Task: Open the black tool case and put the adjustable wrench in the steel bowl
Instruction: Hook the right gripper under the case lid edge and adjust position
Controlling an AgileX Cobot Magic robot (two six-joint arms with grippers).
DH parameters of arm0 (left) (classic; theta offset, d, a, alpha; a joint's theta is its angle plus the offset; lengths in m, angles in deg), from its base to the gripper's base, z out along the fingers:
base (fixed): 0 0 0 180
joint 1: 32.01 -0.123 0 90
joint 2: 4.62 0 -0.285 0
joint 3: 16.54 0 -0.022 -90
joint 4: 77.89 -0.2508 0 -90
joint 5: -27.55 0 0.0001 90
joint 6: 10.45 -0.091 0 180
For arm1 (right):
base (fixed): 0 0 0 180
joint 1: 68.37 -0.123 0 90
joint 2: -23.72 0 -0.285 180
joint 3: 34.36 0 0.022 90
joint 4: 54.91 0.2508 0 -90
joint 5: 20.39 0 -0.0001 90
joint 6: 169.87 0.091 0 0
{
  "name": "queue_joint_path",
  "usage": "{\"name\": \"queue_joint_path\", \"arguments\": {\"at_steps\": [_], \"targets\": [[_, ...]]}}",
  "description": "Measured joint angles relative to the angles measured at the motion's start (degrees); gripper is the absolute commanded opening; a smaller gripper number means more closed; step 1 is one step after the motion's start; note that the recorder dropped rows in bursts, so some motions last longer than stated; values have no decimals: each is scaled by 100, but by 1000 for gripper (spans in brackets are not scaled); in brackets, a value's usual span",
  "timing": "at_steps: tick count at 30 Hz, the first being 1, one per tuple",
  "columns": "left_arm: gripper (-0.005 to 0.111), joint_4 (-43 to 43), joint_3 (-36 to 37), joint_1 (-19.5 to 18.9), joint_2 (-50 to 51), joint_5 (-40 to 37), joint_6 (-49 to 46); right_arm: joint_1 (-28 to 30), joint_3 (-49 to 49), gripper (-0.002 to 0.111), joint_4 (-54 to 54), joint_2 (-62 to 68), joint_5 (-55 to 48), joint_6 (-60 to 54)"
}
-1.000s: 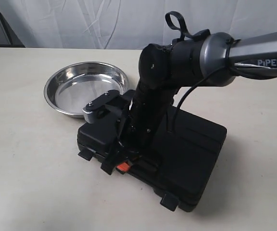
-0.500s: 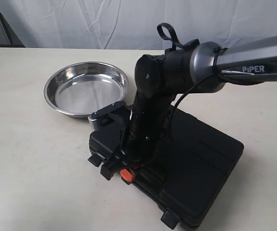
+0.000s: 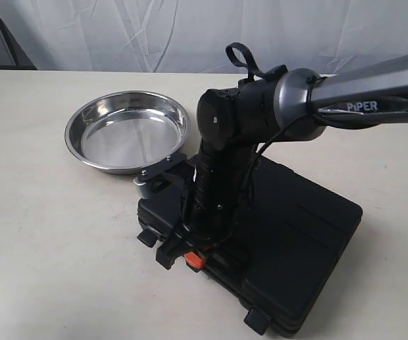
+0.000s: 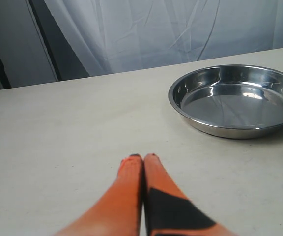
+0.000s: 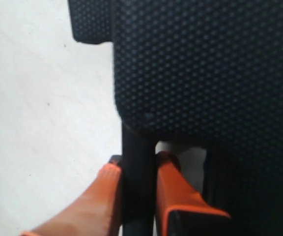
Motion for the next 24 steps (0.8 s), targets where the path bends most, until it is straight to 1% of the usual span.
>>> {"name": "queue_joint_path", "arguments": {"at_steps": [4,5,7,9,10,11,12,14,15,24], "targets": [[0,0,0,0,0,0,0,0,0,0,103,0,93,-35],[0,0,0,0,0,0,0,0,0,2,120,0,142,-35],[0,0,0,0,0,0,0,0,0,12,118,0,191,-35],[0,0,0,0,0,0,0,0,0,25,118,0,223,-35],[0,0,0,0,0,0,0,0,0,29,118,0,240,-35],[0,0,0,0,0,0,0,0,0,31,118,0,241,-35],[0,0,0,0,0,0,0,0,0,29,107,0,248,-48],[0,0,0,0,0,0,0,0,0,17,107,0,270,-60],[0,0,0,0,0,0,0,0,0,-1,107,0,295,-68],[0,0,0,0,0,0,0,0,11,-1,14,-127,142,-82]]}}
